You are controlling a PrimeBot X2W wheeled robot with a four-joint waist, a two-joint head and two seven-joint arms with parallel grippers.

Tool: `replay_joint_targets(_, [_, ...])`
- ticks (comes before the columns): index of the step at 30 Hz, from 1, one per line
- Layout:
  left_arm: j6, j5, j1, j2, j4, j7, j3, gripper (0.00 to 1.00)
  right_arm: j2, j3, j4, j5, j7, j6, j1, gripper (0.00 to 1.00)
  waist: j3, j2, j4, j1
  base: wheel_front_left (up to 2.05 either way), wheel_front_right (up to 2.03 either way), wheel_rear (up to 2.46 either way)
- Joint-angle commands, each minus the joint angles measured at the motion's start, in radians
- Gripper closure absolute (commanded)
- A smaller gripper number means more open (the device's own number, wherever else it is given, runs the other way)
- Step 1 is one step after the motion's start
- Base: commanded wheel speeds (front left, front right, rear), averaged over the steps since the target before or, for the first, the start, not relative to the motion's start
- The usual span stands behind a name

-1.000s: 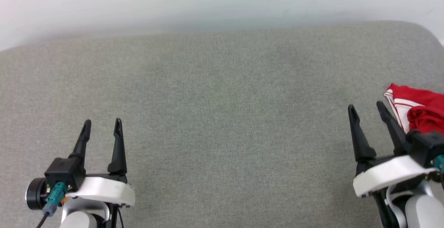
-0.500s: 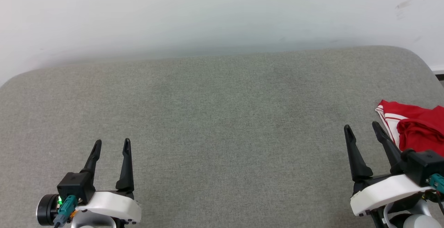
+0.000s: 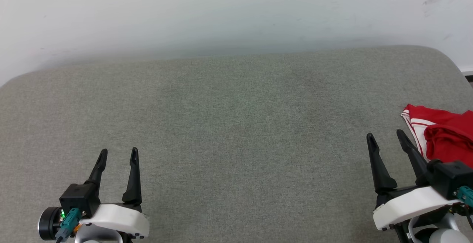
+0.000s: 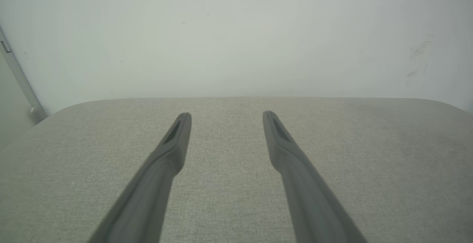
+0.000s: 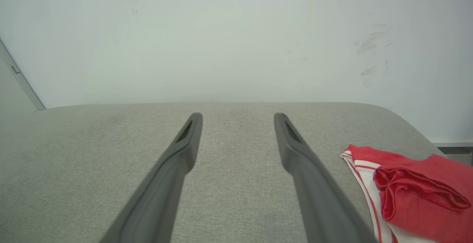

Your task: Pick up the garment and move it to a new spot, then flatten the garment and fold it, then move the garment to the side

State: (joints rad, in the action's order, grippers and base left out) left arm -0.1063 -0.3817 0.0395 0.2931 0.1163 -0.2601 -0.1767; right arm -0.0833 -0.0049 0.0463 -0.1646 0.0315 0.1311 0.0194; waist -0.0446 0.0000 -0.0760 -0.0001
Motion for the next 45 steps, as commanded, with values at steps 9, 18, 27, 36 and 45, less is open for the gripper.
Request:
replay_joint_targets(9, [0.018,-0.037,-0.003,-0.026,0.024,0.015,0.014,1.0,0.002,0.001,-0.028,-0.052,0.002,0.0,-0.006,1.0,-0.005,0.0,0.001,0.0001,0.0,0.0,0.0])
replay_joint_targets(18, [0.045,-0.187,0.008,-0.052,0.039,0.06,0.048,1.0,-0.001,-0.007,-0.062,-0.235,-0.012,0.0,0.008,1.0,-0.001,0.0,0.007,0.0001,0.0,0.0,0.0])
replay_joint_targets(27, [0.07,-0.32,0.018,-0.075,0.05,0.099,0.079,1.0,-0.002,-0.014,-0.091,-0.395,-0.024,0.0,0.021,1.0,0.002,0.0,0.012,0.0001,0.0,0.0,0.0])
replay_joint_targets(36, [0.092,-0.441,0.026,-0.097,0.06,0.135,0.107,1.0,-0.001,-0.021,-0.117,-0.538,-0.036,0.0,0.031,1.0,0.005,0.0,0.018,0.0001,0.0,0.0,0.0])
replay_joint_targets(45, [0.112,-0.549,0.034,-0.116,0.069,0.168,0.132,1.0,0.0,-0.029,-0.14,-0.666,-0.048,0.0,0.04,1.0,0.009,0.0,0.023,0.0001,0.0,0.0,0.0])
